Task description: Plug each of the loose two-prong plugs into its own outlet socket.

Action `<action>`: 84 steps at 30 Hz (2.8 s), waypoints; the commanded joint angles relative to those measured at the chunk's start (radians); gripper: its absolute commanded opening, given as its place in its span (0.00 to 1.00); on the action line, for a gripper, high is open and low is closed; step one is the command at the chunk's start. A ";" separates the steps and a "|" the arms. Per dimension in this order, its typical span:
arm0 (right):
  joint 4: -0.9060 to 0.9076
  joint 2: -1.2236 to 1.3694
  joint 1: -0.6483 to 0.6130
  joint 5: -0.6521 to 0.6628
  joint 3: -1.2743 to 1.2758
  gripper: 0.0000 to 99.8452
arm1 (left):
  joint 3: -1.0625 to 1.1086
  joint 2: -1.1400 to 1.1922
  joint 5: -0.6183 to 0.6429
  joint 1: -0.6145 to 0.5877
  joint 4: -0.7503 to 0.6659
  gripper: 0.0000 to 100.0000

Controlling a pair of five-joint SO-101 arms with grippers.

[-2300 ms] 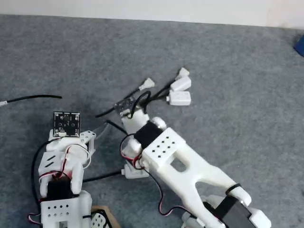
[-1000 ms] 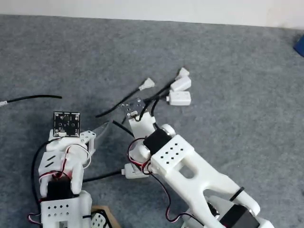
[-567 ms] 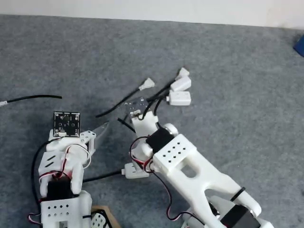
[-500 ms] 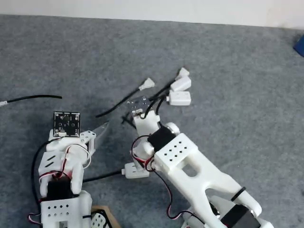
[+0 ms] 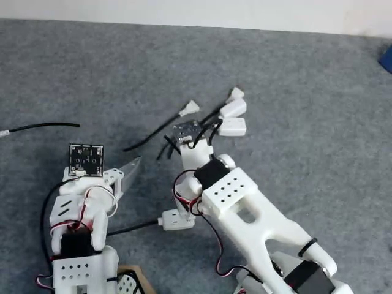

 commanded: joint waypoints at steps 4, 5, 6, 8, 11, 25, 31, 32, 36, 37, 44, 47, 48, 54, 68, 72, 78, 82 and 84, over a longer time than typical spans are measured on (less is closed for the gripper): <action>-0.168 0.010 -0.104 -0.009 0.189 0.01 | -0.004 0.001 0.012 -0.010 -0.018 0.38; -0.194 0.010 -0.108 -0.008 0.219 0.01 | -0.004 0.001 0.012 -0.010 -0.018 0.38; -0.213 0.010 -0.108 -0.005 0.242 0.01 | -0.004 0.001 0.012 -0.010 -0.018 0.38; -0.236 0.008 -0.108 -0.002 0.271 0.01 | -0.004 0.001 0.012 -0.010 -0.018 0.38; -0.255 0.008 -0.108 0.031 0.289 0.01 | -0.004 0.001 0.012 -0.010 -0.018 0.38; 0.021 -0.001 -0.091 -0.015 0.051 0.35 | -0.004 0.001 0.011 -0.008 -0.018 0.38; 0.216 -0.001 -0.091 0.009 -0.232 0.44 | -0.002 0.001 0.009 -0.008 -0.018 0.38; 0.242 -0.001 -0.091 0.014 -0.285 0.44 | -0.001 0.001 0.009 -0.008 -0.018 0.38; 0.329 -0.001 -0.056 0.009 -0.519 0.44 | -0.001 0.001 0.009 -0.008 -0.018 0.38; 0.348 -0.001 -0.041 0.008 -0.579 0.44 | -0.001 0.001 0.009 -0.007 -0.017 0.38; 0.433 0.008 0.334 0.015 -0.880 0.44 | 0.010 0.001 0.009 0.045 -0.015 0.38; 0.427 0.010 0.584 0.097 -0.860 0.44 | -0.024 0.001 0.009 0.045 0.044 0.38; 0.427 0.002 0.651 0.124 -0.840 0.44 | -0.045 0.001 0.009 0.050 0.077 0.38; 0.441 -0.002 0.814 0.216 -0.797 0.44 | -0.156 0.001 0.009 0.133 0.236 0.38; 0.033 -0.002 0.532 0.301 -0.056 0.44 | -0.479 0.441 -0.207 0.314 0.572 0.38; -0.088 -0.002 0.549 0.328 0.031 0.44 | -0.625 0.725 -0.390 0.317 0.632 0.38; -0.113 -0.002 0.573 0.324 0.048 0.44 | -0.757 0.981 -0.680 0.317 0.700 0.38; -0.113 -0.002 0.579 0.330 0.050 0.44 | -0.756 1.006 -0.908 0.317 0.709 0.38; -0.113 -0.002 0.582 0.330 0.045 0.44 | -0.746 1.006 -1.013 0.318 0.703 0.38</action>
